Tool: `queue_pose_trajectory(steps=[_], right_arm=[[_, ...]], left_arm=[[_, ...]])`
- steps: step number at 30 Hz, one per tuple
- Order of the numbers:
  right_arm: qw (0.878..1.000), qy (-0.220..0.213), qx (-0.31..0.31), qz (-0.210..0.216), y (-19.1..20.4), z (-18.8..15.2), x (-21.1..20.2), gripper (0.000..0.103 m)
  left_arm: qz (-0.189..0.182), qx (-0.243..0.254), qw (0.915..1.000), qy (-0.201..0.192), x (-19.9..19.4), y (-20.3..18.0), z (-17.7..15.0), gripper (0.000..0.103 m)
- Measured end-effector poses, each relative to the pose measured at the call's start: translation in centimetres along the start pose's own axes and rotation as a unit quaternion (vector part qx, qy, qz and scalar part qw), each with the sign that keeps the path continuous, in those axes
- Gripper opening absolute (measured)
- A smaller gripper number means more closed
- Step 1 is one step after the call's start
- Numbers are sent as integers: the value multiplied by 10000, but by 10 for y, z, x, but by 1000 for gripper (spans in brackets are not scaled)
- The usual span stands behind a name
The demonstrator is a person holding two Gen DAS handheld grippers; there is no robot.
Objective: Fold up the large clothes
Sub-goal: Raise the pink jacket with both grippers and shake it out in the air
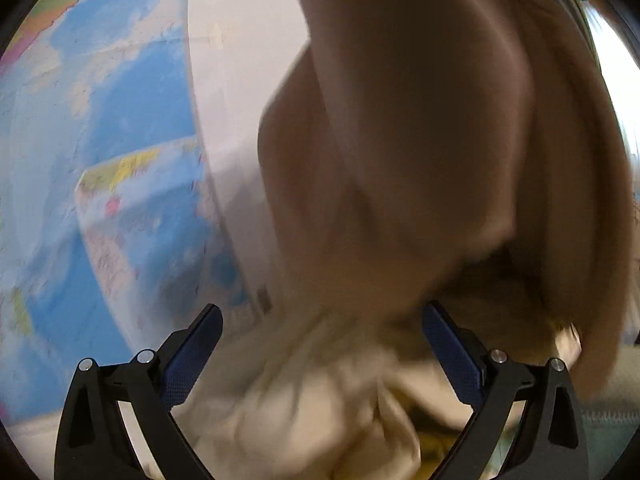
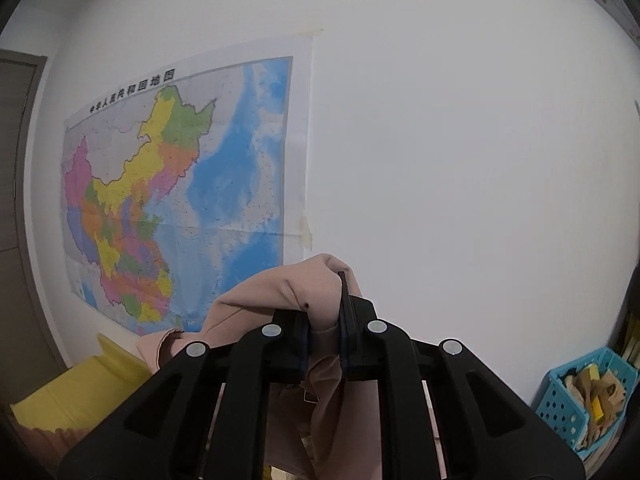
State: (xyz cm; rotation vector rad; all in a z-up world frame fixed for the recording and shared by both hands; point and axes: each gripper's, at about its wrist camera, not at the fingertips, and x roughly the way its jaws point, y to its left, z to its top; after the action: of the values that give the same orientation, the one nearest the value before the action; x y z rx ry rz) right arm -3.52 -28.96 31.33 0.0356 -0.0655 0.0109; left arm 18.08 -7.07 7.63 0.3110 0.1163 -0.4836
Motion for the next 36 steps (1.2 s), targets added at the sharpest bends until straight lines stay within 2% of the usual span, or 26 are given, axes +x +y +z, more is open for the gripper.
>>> queue_pose_trajectory(steps=[1, 3, 4, 5, 6, 8, 12, 15, 18, 22, 25, 27, 28, 32, 35, 36], right_arm=[[10000, 3, 25, -5, -2, 0, -1, 11], [10000, 5, 70, -49, -6, 0, -3, 11], [9999, -2, 113, -43, -8, 0, -5, 11], [9999, 7, 154, -35, -9, 0, -6, 11], [9998, 11, 163, -82, -10, 1, -10, 11], [9999, -49, 113, -119, -7, 7, -23, 11], [9990, -448, 27, -81, 8, 35, -71, 11], [9961, -878, -78, 5, 22, 62, -121, 11], [9921, -1242, -94, 137, 32, 81, -172, 11], [9899, -1303, 164, 541, 36, 78, -218, 11], [9892, -1108, 275, 925, 48, 58, -228, 11], [9867, -916, 329, 1301, 61, 38, -227, 11], [9854, -816, 359, 1453, 67, 31, -227, 11], [9728, -602, 491, 2181, 90, 6, -222, 12], [9651, -457, 635, 2500, 104, -6, -205, 13], [9650, -348, 666, 2513, 107, -10, -192, 13]], left_arm=[[30, 24, 9999, -168, 4, 0, 8, 96], [-277, 123, 9986, -424, 12, -4, 20, 94], [-371, 179, 9980, -486, 12, -6, 23, 72], [-322, 266, 9979, -502, 14, -11, 30, 25], [-266, 266, 9983, -440, 15, -13, 37, 7], [-356, 31, 9984, -429, 6, -8, 51, 6], [-285, -406, 9937, -1009, -50, 15, 93, 5], [-54, -663, 9855, -1564, -114, 38, 132, 5], [343, -794, 9745, -2070, -199, 66, 167, 5], [659, -719, 9682, -2302, -299, 90, 185, 7], [1112, -447, 9710, -2070, -368, 94, 181, 7], [1466, -263, 9732, -1754, -408, 92, 174, 7], [1534, -230, 9736, -1676, -412, 86, 180, 7], [2074, -10, 9702, -1250, -461, 86, 165, 7], [2400, 62, 9655, -1006, -466, 76, 157, 7], [2535, 67, 9639, -813, -461, 80, 151, 7]])
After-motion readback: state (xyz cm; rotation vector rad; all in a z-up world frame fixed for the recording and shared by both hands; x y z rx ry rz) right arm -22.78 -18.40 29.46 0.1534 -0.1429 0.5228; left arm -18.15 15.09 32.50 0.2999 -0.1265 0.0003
